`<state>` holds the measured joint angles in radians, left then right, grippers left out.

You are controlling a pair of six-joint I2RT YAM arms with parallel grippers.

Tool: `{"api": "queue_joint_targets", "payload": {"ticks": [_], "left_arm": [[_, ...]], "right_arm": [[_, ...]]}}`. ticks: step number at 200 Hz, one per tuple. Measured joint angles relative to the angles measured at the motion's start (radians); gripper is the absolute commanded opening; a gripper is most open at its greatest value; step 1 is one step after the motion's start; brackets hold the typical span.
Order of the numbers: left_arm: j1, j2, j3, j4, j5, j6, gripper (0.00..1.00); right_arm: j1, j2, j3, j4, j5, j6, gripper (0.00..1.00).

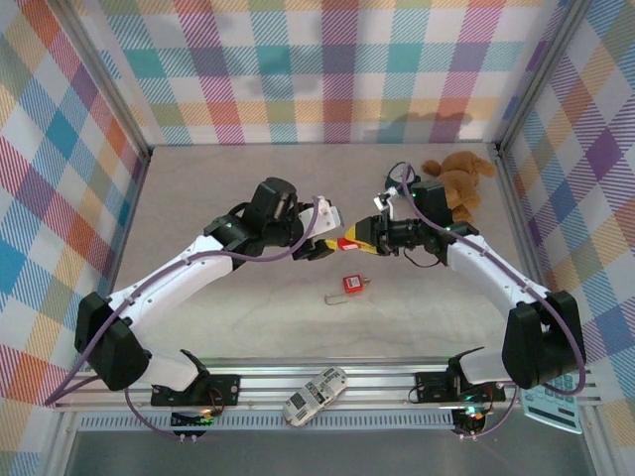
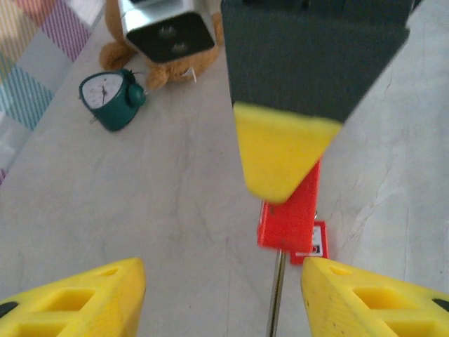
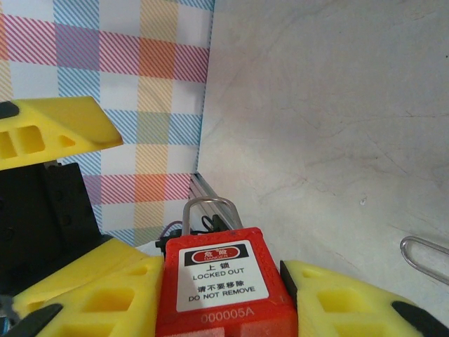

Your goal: Unlock with the key

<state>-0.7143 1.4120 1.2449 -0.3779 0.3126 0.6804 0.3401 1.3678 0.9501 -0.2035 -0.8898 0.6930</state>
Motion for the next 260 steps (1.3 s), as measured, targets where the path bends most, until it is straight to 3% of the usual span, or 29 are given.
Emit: {"api": "queue_joint_targets", "payload": {"ticks": [50,94,142,206,225,236,260], "left_arm": [[-0.036,0.061,0.002,0.012,0.058,-0.026,0.52],[-0.037,0.064,0.002,0.012,0.070,-0.037,0.42],[-0.037,0.088,0.003,0.005,0.071,-0.036,0.40],[-0.036,0.100,0.003,0.003,0.060,-0.033,0.24],[-0.036,0.100,0.003,0.003,0.060,-0.029,0.15],[-0.036,0.100,0.003,0.003,0.060,-0.032,0.12],[-0.037,0.100,0.002,0.011,0.048,-0.033,0.08]], "right_arm": [[0.001,0.000,0.000,0.000,0.007,0.000,0.28],[0.002,0.000,0.000,0.000,0.007,0.001,0.28],[0.002,-0.002,0.000,0.004,0.007,0.002,0.28],[0.013,-0.002,-0.002,0.007,0.007,0.006,0.28],[0.013,-0.002,-0.003,0.007,0.007,0.006,0.28],[0.013,-0.002,-0.004,0.007,0.006,0.008,0.32],[0.013,-0.002,-0.004,0.008,0.011,0.006,0.56]]}}
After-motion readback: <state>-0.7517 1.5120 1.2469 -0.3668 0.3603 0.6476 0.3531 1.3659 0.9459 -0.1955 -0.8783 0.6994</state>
